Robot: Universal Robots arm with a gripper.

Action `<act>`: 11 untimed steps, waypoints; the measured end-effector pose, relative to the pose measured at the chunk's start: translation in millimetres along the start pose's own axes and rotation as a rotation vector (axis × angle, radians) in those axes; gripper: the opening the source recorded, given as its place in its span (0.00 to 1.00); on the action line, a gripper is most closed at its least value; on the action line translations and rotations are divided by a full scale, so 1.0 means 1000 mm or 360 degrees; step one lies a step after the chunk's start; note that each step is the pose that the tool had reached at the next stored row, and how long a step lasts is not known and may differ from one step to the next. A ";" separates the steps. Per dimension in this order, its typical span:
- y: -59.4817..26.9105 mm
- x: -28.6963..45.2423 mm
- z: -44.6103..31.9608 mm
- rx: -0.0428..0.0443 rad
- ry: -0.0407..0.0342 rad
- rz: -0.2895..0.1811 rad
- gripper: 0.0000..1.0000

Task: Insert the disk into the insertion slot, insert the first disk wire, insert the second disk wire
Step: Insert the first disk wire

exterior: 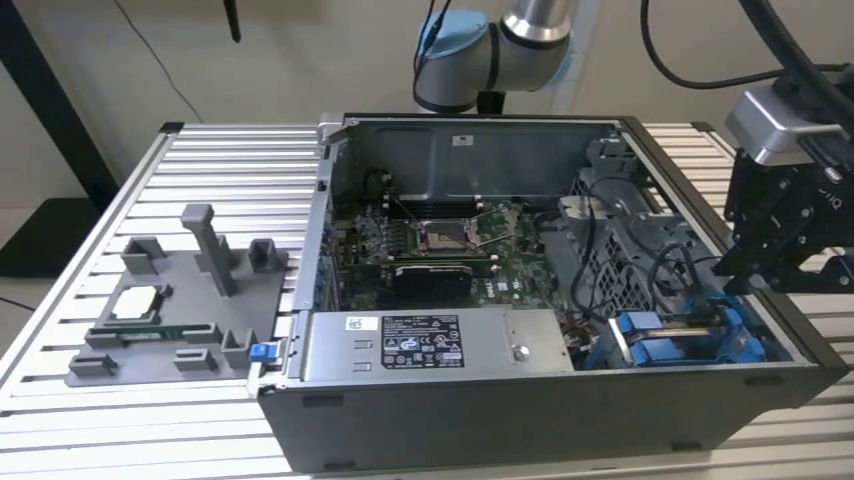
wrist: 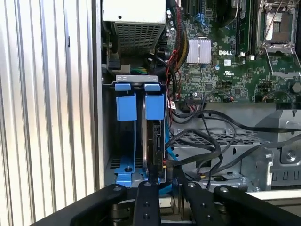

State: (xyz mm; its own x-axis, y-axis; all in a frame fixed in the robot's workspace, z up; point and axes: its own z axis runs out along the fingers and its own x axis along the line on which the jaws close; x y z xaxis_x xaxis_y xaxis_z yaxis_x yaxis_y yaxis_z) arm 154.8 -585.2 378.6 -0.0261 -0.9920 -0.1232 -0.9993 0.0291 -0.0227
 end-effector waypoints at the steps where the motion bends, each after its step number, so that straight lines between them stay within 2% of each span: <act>1: -0.0008 0.0000 -0.0001 -0.0001 0.0000 0.0000 1.00; 4: -0.0066 -0.0002 0.0001 -0.0011 0.0000 0.0001 1.00; 8: -0.0183 -0.0005 0.0004 -0.0034 0.0001 0.0004 1.00; 11: -0.0274 -0.0008 0.0006 -0.0043 0.0001 0.0005 1.00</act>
State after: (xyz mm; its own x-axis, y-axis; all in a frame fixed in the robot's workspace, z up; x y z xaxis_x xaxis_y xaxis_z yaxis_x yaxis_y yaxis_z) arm 182.2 -585.1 378.7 -0.0293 -0.9920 -0.1226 -0.9996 0.0290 0.0047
